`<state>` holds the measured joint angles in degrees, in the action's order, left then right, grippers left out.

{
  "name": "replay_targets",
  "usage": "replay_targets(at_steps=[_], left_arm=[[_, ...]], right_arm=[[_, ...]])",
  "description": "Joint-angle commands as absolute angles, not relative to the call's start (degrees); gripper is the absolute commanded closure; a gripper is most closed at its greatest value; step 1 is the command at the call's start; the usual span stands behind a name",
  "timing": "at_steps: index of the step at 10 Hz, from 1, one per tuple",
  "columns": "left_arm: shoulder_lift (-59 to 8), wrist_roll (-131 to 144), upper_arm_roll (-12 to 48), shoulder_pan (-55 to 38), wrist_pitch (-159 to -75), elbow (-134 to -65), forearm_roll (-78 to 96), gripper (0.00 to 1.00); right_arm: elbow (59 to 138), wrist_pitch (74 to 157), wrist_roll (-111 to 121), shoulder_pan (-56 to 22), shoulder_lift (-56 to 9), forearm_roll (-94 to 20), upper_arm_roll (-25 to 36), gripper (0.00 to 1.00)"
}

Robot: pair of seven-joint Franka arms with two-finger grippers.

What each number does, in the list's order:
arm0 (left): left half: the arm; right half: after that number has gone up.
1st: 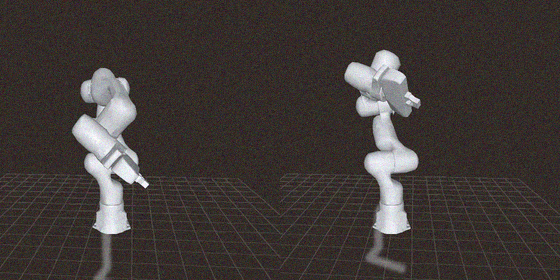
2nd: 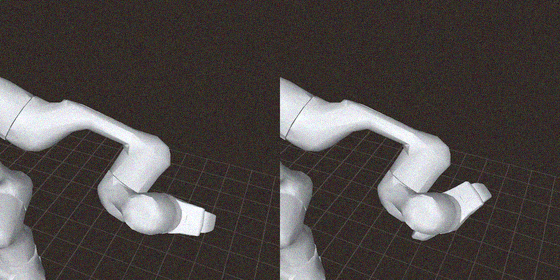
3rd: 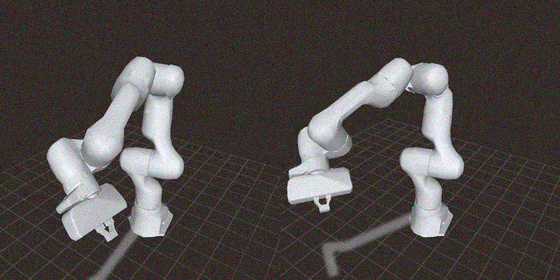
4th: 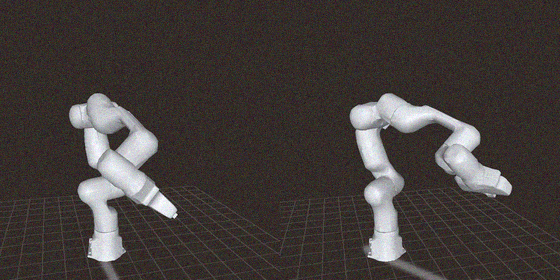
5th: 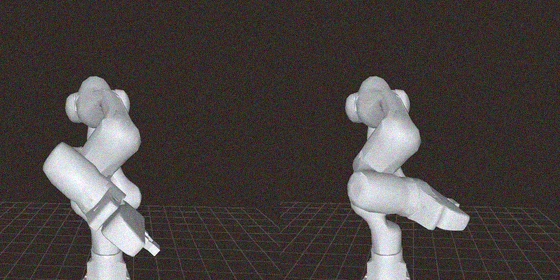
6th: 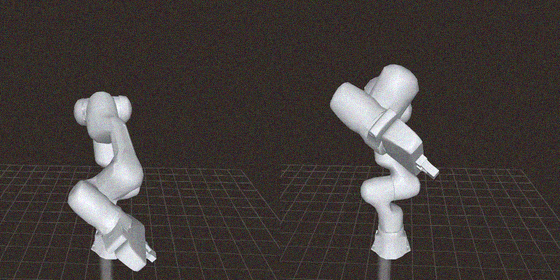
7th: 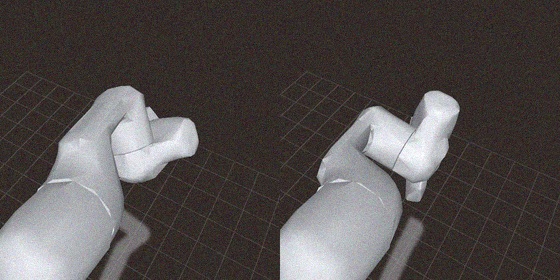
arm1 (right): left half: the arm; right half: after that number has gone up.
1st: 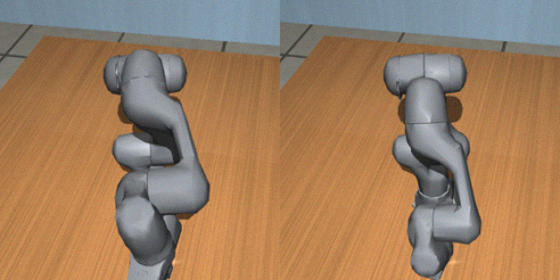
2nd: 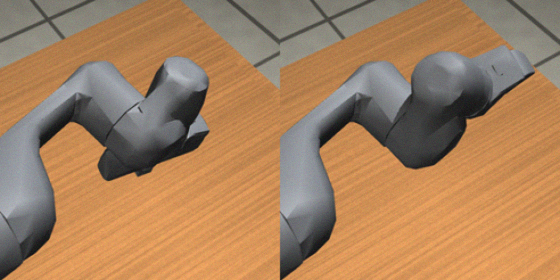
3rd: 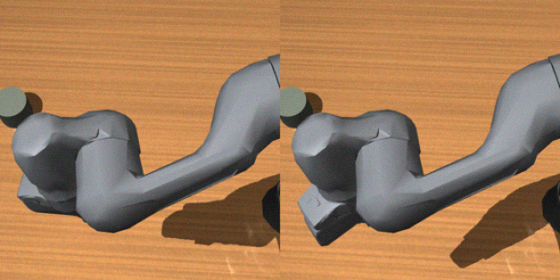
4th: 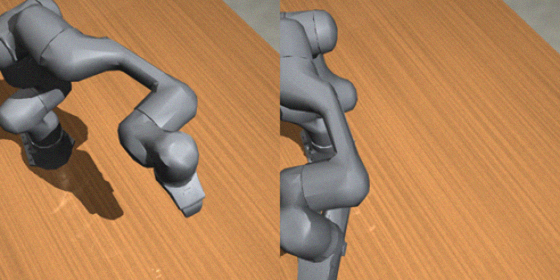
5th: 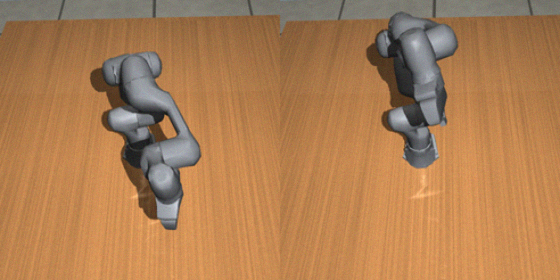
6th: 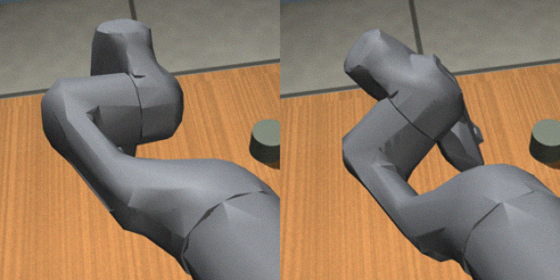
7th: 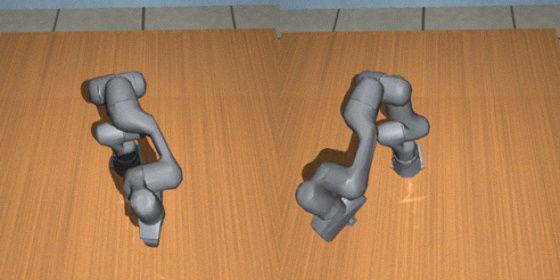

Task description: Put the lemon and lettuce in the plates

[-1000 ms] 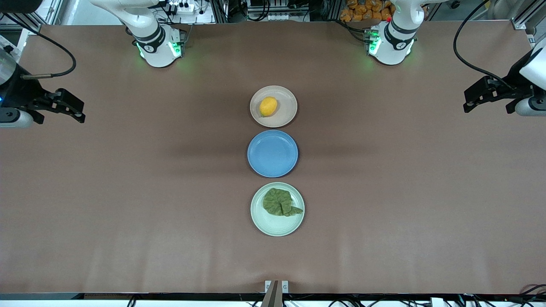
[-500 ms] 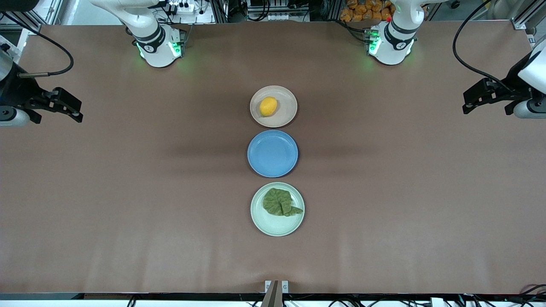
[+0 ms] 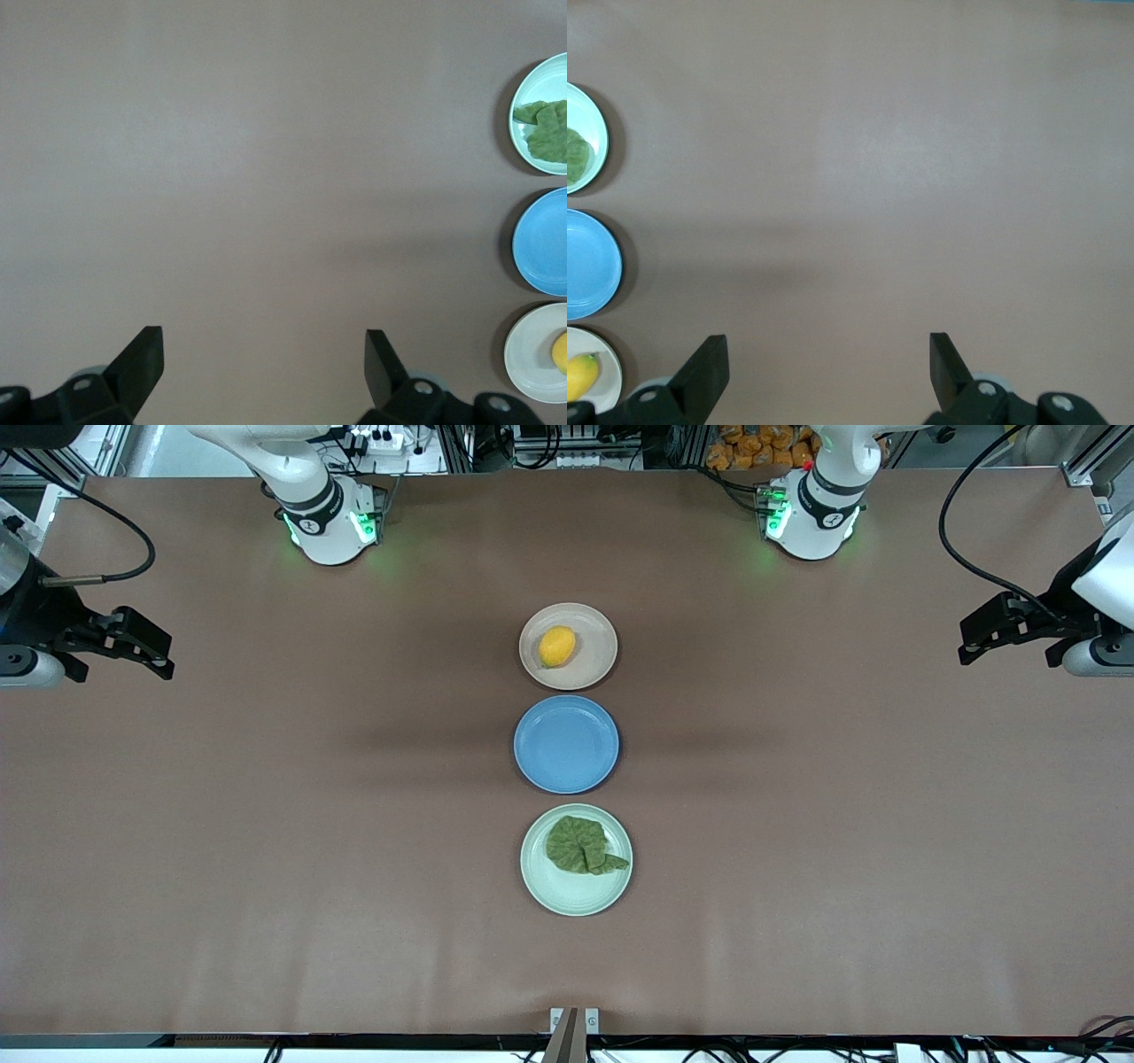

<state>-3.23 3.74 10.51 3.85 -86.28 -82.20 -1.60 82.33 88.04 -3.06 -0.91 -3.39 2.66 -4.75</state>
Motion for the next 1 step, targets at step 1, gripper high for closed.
replay_targets(at_steps=[1], left_arm=[[-3.3,2.7,10.8,4.2,-86.7,-82.2,-2.1,0.0]], right_arm=[[84.1,88.8,-2.5,-1.5,-2.0,1.6,-4.1,0.0]])
